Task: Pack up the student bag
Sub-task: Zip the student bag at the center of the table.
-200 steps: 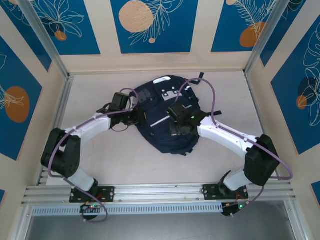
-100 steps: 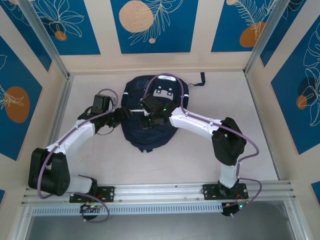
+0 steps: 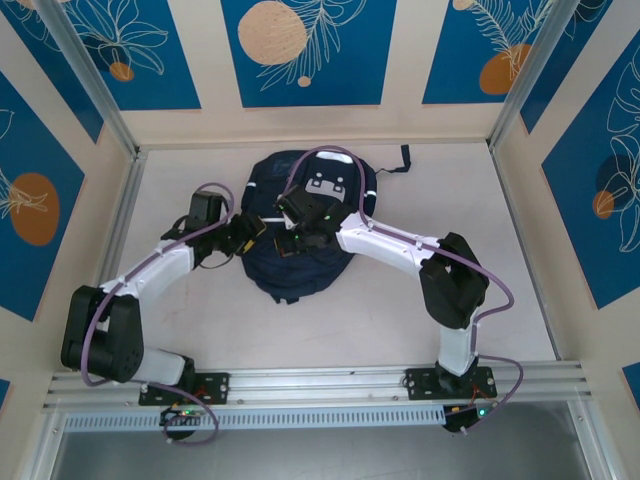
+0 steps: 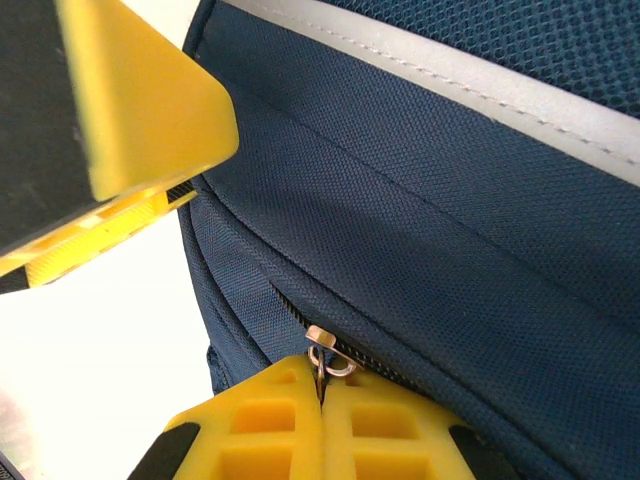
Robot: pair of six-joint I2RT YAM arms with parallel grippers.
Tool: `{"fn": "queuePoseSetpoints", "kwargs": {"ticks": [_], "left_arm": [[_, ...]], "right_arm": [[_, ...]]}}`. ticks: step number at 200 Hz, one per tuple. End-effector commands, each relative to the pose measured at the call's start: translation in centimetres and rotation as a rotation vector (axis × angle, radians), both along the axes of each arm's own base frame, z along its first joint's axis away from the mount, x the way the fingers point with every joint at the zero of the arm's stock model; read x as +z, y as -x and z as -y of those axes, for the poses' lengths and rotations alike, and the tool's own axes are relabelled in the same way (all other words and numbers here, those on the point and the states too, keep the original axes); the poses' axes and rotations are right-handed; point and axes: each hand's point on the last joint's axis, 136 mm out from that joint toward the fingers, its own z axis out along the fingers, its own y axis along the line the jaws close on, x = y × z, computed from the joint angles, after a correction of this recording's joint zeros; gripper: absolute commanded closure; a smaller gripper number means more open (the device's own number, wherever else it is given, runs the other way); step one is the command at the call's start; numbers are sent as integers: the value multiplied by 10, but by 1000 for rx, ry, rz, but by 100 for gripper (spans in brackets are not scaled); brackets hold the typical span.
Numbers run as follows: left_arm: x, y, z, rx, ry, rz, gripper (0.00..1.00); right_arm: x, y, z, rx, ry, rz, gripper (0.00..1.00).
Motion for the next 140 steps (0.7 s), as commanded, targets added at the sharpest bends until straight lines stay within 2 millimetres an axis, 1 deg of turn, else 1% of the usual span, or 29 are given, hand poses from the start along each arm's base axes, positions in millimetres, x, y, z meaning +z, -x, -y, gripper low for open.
{"fn": "queuePoseSetpoints", "kwargs": {"ticks": [1,11,35,54,71,87,111,130,140], "left_arm": [[0,-7,1,19,33,11,63],[-2,-6,1,16,21,5,67],[-6,-5,-4,18,-14,0,83],[-9,-4,-10,19,-59,1,91],[-10,-4,-15,22,-102,3,97],[-12,-4,-18,16,-130,6,100],[-12,-4,-19,-5,-153,9,100],[-13,-4,-20,-12,-164,8,100],[-13,-5,-20,-16,-169,8,100]], "right_arm": [[12,2,-5,11,-44,11,100],[11,2,-2,-1,-29,13,100],[9,2,13,-39,26,27,100],[9,5,34,-81,84,43,100],[9,8,58,-122,144,64,100],[10,13,82,-163,186,64,100],[7,16,123,-248,240,39,100],[5,17,147,-289,251,28,100],[4,16,156,-298,255,26,100]]}}
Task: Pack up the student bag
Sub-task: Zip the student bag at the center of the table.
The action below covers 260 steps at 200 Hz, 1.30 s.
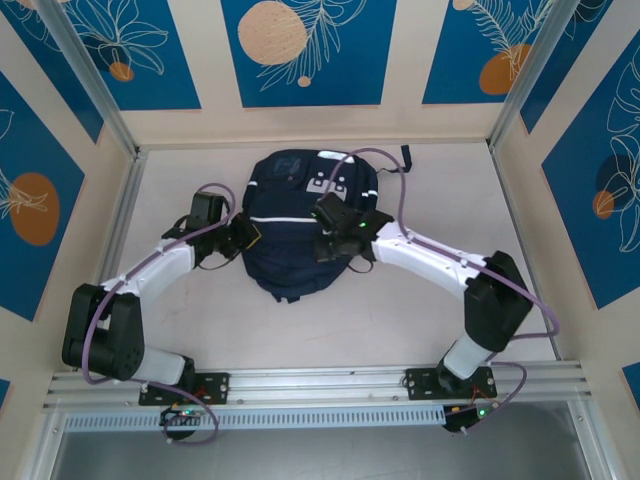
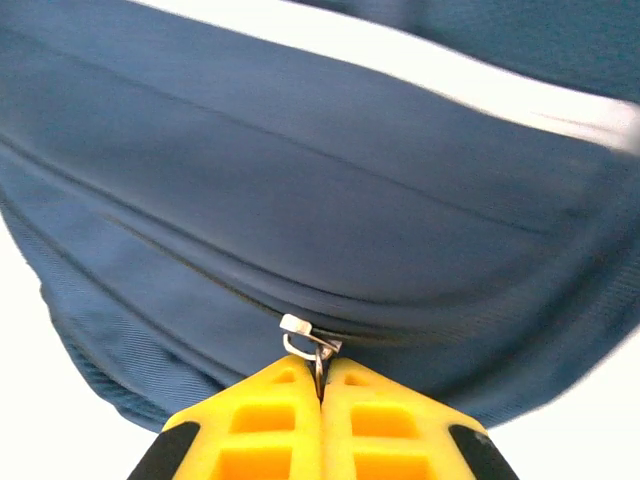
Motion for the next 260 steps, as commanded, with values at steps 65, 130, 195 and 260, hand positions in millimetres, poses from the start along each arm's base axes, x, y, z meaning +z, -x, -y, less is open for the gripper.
{"fn": "queuePoseSetpoints", "kwargs": {"ticks": [65,130,195,260], "left_arm": [[-13,1,-19,-64,-169,-8,100],[-21,17,-29,-230,-306,-42,100],[-20,16,-29,-289,-322,-25,100],[-7,10,-22,-335,-313,14,100]], "right_arm": [[2,-22,74,-23,37,-24,100],[0,-50,76,124,118,-34,100],[1,-73,81,139,167,-22,100],[35,-83,57,51,10,-10,91]]}}
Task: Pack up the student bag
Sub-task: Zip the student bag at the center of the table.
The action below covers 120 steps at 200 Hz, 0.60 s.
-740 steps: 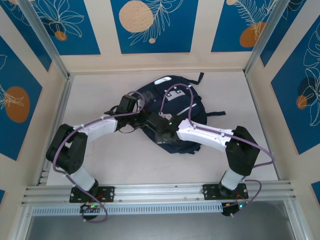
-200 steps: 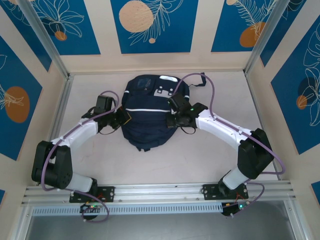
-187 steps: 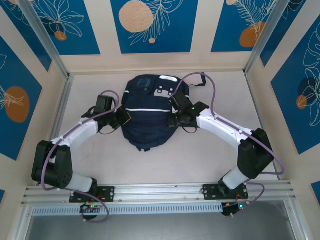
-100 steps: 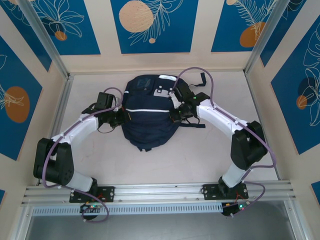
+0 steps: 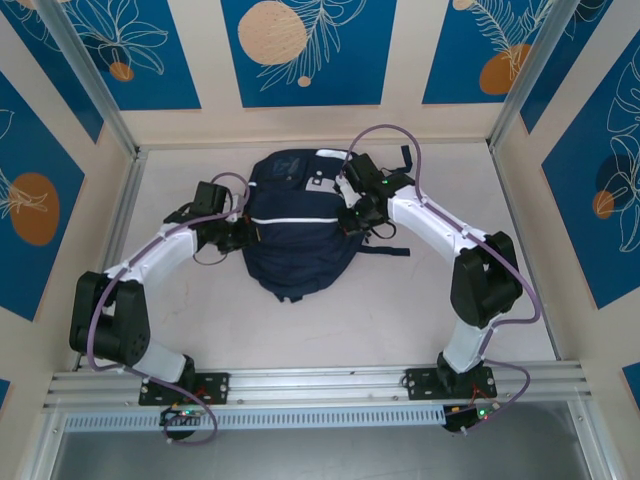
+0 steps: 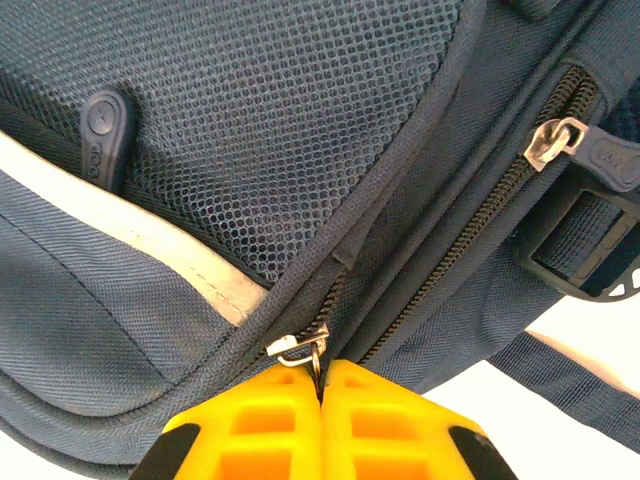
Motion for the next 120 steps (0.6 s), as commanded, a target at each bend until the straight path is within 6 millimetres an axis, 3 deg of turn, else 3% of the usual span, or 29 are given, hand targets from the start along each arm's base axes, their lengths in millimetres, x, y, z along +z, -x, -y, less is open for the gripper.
{"fn": "queuePoseSetpoints", "kwargs": {"ticks": [1,11,45,62,99,120], "left_arm": [[-2,5,-19,4,-76,-32,100],[7,2,-18,12,-65,-18,100],[49,-8,-17,52,-29,74,51],[68,-11,-24,80,-50,127,33],[100,-15,-69,223,-201,266,10],[114,-13,-102,336,-295,346,1]], "right_arm": [[33,-24,7,-118,-56,78,90],[41,-19,6,-133,-78,70,86],[83,-1,9,-150,-186,137,57],[107,4,20,-183,-220,219,43],[146,9,64,-308,-205,431,21],[158,8,95,-406,-176,533,0]]}}
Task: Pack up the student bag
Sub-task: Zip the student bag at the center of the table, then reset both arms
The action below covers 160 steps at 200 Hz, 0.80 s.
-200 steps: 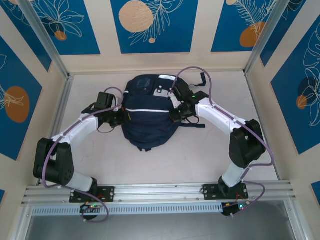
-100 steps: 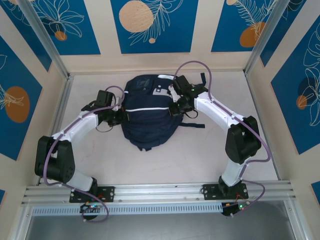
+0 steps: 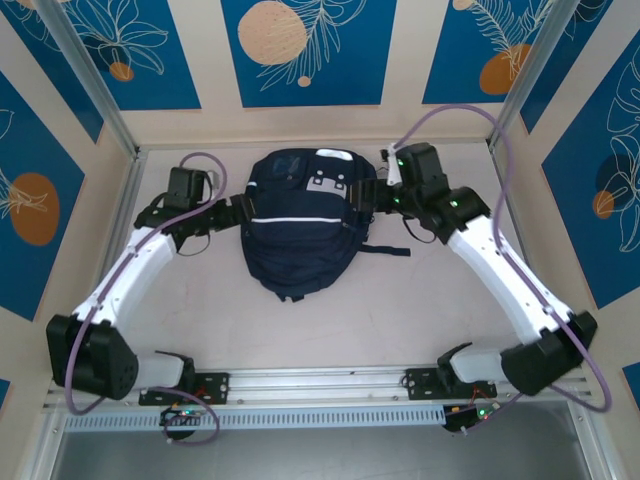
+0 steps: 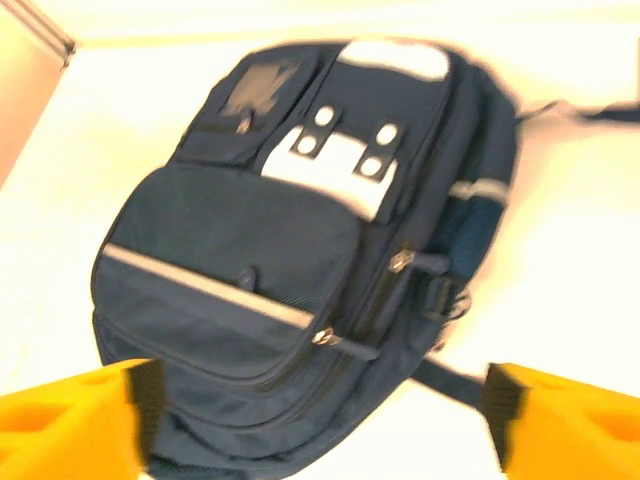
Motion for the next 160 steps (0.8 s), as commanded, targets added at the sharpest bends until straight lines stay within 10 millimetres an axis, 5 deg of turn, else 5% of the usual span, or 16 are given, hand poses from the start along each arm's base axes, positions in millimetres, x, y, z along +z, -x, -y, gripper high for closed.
{"fn": "queuePoseSetpoints", "kwargs": {"ticks": [1,34,66,113,160], "left_arm": [[20,-1,-50,174,-139,96,0],[13,18,-126,528,-331,185,0],[-26,35,-160,655,-445,212,0],[-74,29,-159,549,-501,286,0],[-95,-6,-135,322,-492,348,0]], "right_arm": [[1,-10,38,-165,50,82,0],[12,-15,102,-453,94,232,1],[-35,-14,157,-679,129,312,1],[-119,-12,185,-702,196,235,1],[-172,-25,182,-625,244,243,1]]}}
